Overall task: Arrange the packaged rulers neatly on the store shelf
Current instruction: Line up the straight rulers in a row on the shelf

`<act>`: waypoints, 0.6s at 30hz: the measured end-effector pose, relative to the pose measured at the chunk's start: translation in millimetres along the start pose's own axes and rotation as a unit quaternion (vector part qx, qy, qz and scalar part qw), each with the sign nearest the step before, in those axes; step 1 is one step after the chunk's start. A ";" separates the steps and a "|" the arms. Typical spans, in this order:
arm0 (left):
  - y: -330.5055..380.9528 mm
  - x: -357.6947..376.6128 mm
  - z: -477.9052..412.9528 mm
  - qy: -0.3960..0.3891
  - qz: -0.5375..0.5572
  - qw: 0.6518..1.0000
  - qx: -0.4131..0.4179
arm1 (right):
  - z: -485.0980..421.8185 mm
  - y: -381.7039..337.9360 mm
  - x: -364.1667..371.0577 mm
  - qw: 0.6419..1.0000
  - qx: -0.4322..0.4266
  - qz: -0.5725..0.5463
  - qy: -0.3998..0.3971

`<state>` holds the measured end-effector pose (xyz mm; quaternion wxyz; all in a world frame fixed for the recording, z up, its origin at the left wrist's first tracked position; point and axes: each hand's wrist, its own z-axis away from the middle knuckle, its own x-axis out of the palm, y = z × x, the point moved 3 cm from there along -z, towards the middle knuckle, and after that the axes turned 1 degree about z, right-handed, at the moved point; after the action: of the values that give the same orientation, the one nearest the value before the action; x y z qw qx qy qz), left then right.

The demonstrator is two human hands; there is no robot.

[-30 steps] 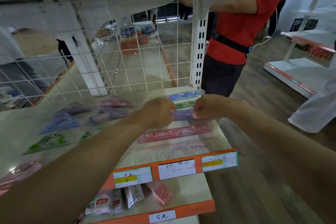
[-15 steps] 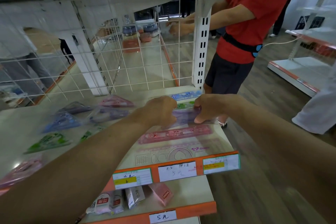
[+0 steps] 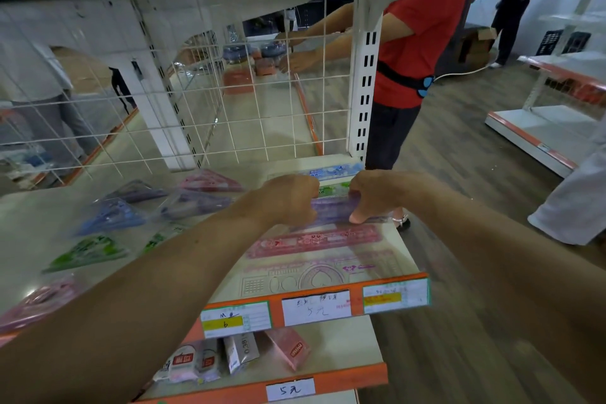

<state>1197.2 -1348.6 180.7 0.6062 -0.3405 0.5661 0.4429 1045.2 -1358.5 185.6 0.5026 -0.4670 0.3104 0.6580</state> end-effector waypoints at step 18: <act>0.0 8.9 -2.3 -0.055 -0.013 0.998 -0.031 | 3.2 -0.9 1.6 1.000 -0.016 0.005 0.008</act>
<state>1196.0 -1349.3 171.5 0.6314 -0.3414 0.5133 0.4705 1045.1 -1354.8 185.4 0.4894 -0.4786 0.3058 0.6618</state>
